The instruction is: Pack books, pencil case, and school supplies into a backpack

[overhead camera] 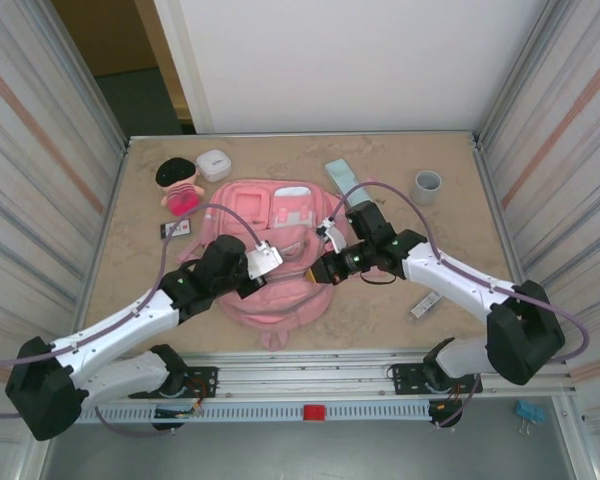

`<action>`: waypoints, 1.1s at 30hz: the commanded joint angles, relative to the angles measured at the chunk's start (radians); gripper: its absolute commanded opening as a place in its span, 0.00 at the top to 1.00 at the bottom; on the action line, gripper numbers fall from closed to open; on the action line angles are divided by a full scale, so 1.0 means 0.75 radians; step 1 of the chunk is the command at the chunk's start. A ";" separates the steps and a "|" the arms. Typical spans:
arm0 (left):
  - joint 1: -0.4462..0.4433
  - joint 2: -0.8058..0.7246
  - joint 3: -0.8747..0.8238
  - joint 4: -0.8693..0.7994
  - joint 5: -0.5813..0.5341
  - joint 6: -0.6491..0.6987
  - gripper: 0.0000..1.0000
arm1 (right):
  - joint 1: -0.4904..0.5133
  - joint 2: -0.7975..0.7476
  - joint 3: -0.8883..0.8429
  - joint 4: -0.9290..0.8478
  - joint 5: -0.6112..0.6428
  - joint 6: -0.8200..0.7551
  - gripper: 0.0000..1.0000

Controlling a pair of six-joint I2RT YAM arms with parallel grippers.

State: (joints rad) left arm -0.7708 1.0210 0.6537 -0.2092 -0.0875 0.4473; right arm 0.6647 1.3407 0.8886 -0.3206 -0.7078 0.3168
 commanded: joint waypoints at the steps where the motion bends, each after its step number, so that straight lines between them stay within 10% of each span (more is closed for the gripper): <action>1: -0.015 0.017 0.080 0.222 -0.130 -0.120 1.00 | 0.077 -0.074 -0.032 0.091 0.029 0.237 1.00; 12: -0.026 0.016 0.008 0.361 -0.052 -0.106 1.00 | 0.239 -0.105 -0.044 0.213 0.290 0.531 1.00; 21: 0.101 -0.062 -0.086 0.427 0.313 0.034 1.00 | 0.046 -0.285 -0.176 0.131 0.254 0.895 0.47; 33: 0.136 -0.065 -0.086 0.402 0.572 0.182 1.00 | -0.061 -0.223 -0.279 0.560 0.206 1.248 0.40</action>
State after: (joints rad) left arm -0.6685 1.0100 0.5755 -0.0265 0.2214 0.5449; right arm 0.6147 1.1477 0.6930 -0.0181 -0.5323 1.1530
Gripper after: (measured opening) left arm 0.059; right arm 0.598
